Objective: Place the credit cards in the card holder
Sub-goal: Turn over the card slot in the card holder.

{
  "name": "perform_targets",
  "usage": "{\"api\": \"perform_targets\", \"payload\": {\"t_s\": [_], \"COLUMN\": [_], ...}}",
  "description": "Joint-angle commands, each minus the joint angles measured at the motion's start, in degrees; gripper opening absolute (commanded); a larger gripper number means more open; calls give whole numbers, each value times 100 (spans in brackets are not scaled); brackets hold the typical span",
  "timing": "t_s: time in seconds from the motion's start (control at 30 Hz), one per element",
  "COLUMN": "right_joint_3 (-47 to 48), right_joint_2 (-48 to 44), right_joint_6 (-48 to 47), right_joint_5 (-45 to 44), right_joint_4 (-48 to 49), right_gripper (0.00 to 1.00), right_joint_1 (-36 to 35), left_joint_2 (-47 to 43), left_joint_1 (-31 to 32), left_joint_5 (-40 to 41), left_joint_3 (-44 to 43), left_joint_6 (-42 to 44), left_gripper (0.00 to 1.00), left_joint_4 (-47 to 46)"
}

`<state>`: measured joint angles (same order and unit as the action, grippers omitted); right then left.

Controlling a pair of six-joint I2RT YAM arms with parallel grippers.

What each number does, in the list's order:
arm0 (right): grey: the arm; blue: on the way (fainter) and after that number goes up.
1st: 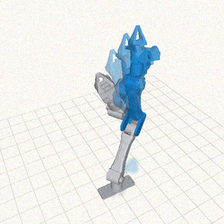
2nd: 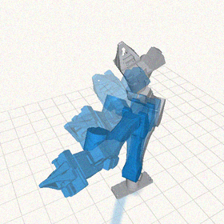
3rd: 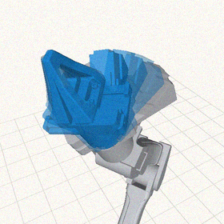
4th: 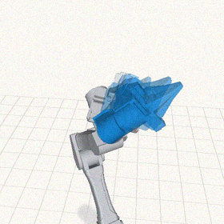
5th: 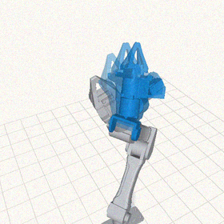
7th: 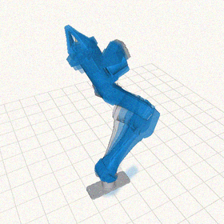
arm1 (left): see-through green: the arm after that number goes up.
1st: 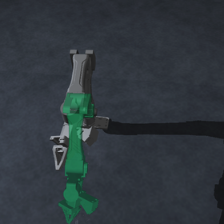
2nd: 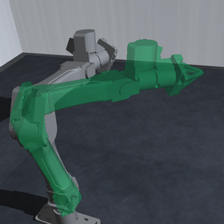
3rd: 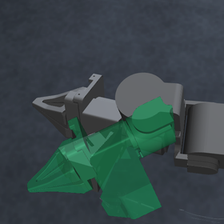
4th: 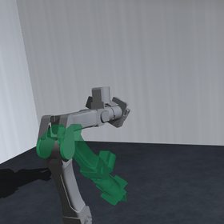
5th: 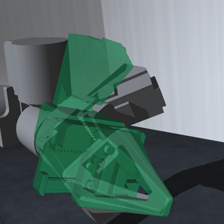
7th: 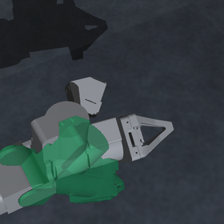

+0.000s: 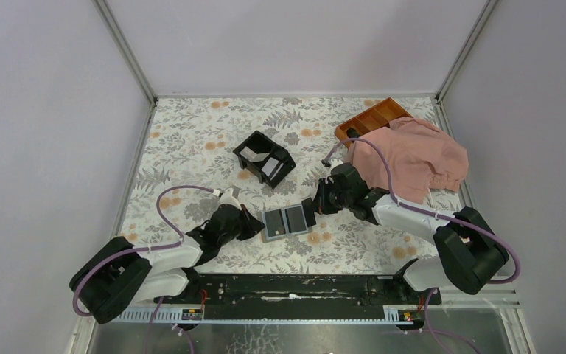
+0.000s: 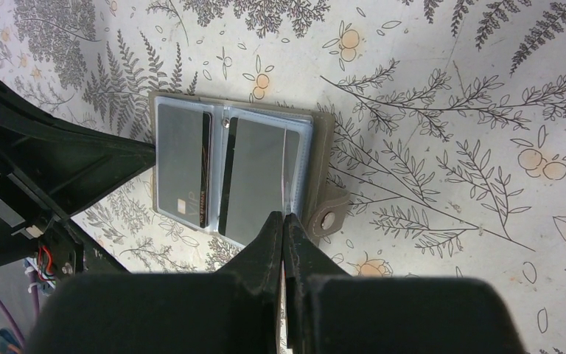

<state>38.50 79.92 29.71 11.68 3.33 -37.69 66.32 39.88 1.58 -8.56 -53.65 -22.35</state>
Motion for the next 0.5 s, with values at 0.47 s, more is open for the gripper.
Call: {"api": "perform_targets", "payload": {"t_s": [0.47], "right_joint_3": [280], "right_joint_2": [-297], "right_joint_6": [172], "right_joint_5": [280], "right_joint_4": [299], "right_gripper": [0], "right_joint_1": [40], "left_joint_2": [242], "left_joint_1": [106], "left_joint_5": [102], "left_joint_3": [-13], "left_joint_6": [74], "left_gripper": [3], "left_joint_4": [266]}}
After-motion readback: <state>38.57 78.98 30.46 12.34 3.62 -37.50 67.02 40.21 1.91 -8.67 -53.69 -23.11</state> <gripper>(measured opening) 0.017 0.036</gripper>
